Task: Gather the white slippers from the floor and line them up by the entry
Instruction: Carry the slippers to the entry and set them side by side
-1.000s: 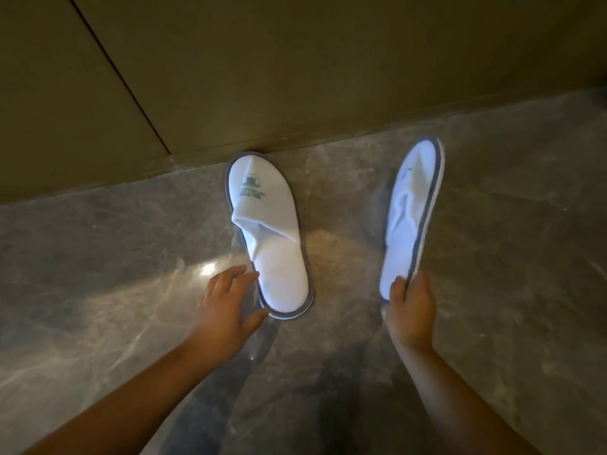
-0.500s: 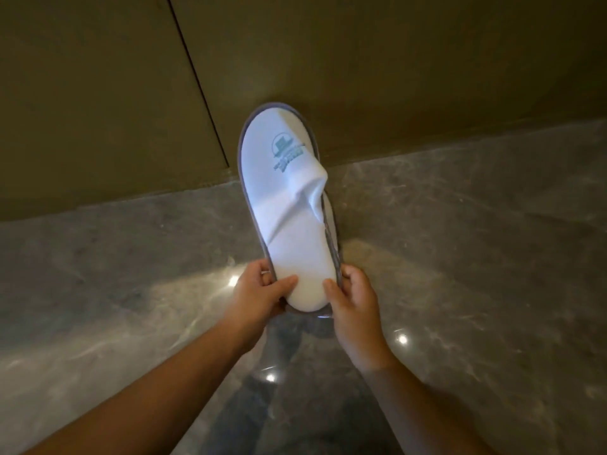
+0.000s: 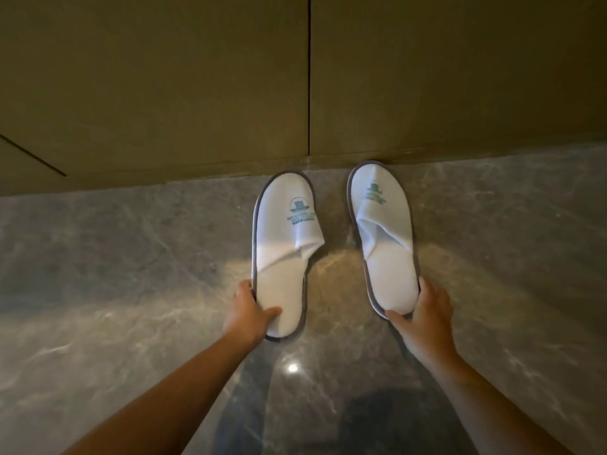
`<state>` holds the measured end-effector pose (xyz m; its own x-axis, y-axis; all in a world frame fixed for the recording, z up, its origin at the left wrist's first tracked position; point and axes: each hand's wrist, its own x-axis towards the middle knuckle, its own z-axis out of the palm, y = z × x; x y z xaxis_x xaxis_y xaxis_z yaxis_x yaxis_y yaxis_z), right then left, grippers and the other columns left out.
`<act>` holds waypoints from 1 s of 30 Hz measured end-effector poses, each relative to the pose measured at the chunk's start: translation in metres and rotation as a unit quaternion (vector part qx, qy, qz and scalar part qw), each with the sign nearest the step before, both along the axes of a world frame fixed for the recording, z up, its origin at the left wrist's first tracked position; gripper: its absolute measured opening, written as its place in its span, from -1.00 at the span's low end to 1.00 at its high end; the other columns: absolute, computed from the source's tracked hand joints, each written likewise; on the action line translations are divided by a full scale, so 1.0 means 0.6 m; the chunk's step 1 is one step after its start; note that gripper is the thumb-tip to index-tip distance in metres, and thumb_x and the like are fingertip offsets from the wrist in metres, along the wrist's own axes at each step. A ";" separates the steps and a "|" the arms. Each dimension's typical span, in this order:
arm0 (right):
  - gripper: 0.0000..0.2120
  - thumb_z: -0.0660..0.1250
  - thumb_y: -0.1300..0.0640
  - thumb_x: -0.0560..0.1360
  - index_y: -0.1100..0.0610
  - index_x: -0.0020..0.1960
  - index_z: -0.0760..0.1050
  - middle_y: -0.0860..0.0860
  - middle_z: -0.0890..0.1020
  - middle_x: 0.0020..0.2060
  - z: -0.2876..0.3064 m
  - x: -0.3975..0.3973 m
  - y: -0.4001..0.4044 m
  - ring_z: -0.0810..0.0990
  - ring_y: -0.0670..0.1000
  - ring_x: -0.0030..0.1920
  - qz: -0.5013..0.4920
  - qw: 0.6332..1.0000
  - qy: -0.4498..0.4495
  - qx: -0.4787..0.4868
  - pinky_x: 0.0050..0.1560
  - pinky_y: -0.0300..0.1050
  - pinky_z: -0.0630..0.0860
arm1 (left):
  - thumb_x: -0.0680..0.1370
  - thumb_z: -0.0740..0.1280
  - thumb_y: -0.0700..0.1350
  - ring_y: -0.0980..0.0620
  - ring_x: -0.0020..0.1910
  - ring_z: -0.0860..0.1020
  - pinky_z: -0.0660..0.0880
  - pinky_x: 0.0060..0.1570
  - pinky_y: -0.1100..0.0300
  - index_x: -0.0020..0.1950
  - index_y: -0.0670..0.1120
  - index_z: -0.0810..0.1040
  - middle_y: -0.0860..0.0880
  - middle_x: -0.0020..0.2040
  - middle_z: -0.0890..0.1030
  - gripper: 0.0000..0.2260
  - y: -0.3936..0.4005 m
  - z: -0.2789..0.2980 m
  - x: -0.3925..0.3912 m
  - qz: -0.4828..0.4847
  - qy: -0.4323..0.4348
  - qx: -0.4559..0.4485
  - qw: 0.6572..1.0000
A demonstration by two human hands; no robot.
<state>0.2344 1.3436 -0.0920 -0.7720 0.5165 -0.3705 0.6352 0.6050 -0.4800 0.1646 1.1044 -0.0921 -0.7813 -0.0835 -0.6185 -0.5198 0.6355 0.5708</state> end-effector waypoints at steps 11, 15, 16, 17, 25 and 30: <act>-0.07 0.54 0.01 0.19 0.18 0.38 0.11 0.25 0.32 0.30 -0.009 -0.043 -0.019 0.31 0.26 0.27 0.003 1.000 0.006 0.014 0.23 0.09 0.35 | 0.38 0.20 0.32 -0.24 0.42 -0.39 -0.23 0.39 -0.28 0.18 0.28 -0.52 -0.07 0.49 -0.35 -0.16 -0.011 -0.033 0.017 -0.527 0.110 -0.254 0.803; -0.09 0.55 0.07 0.19 0.19 0.37 0.12 0.26 0.32 0.28 -0.011 -0.051 -0.015 0.31 0.26 0.26 -0.003 1.000 0.010 0.000 0.24 0.08 0.34 | 0.43 0.19 0.25 -0.25 0.45 -0.32 -0.19 0.39 -0.29 0.34 0.26 -0.37 -0.10 0.51 -0.30 -0.23 -0.007 -0.037 -0.005 -0.564 0.128 -0.252 0.776; -0.09 0.55 0.07 0.18 0.19 0.37 0.12 0.26 0.32 0.28 -0.012 -0.051 -0.013 0.30 0.26 0.26 0.005 1.000 0.006 0.001 0.24 0.06 0.33 | 0.44 0.21 0.23 -0.25 0.46 -0.29 -0.16 0.41 -0.27 0.39 0.23 -0.30 -0.12 0.51 -0.28 -0.24 -0.006 -0.036 -0.009 -0.566 0.121 -0.250 0.776; -0.08 0.55 0.07 0.18 0.19 0.37 0.11 0.26 0.31 0.29 -0.013 -0.051 -0.012 0.29 0.25 0.27 0.013 1.000 0.001 0.004 0.24 0.06 0.33 | 0.44 0.21 0.22 -0.25 0.46 -0.28 -0.14 0.42 -0.24 0.42 0.20 -0.25 -0.13 0.52 -0.27 -0.25 -0.004 -0.036 -0.012 -0.564 0.116 -0.247 0.779; -0.04 0.50 0.00 0.23 0.14 0.41 -0.02 0.25 0.17 0.39 -0.016 -0.054 -0.024 0.21 0.27 0.33 0.030 0.998 -0.038 0.042 0.29 0.18 0.32 | 0.43 0.17 0.27 -0.21 0.48 -0.23 -0.09 0.45 -0.11 0.44 0.11 -0.25 -0.11 0.52 -0.24 -0.23 0.008 -0.030 -0.012 -0.536 0.114 -0.236 0.802; -0.05 0.49 0.02 0.22 0.11 0.41 -0.02 0.26 0.15 0.39 -0.020 -0.054 -0.041 0.19 0.27 0.32 0.014 0.999 -0.036 0.035 0.31 0.17 0.27 | 0.41 0.22 0.26 -0.19 0.49 -0.22 -0.08 0.46 -0.09 0.40 0.13 -0.31 -0.11 0.52 -0.23 -0.18 0.006 -0.028 -0.011 -0.516 0.115 -0.222 0.819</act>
<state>0.2018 1.3189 -0.1040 -0.7598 0.5208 -0.3892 0.6482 0.6537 -0.3905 0.1582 1.1081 -0.1086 -0.6691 0.5187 -0.5321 0.5146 0.8400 0.1718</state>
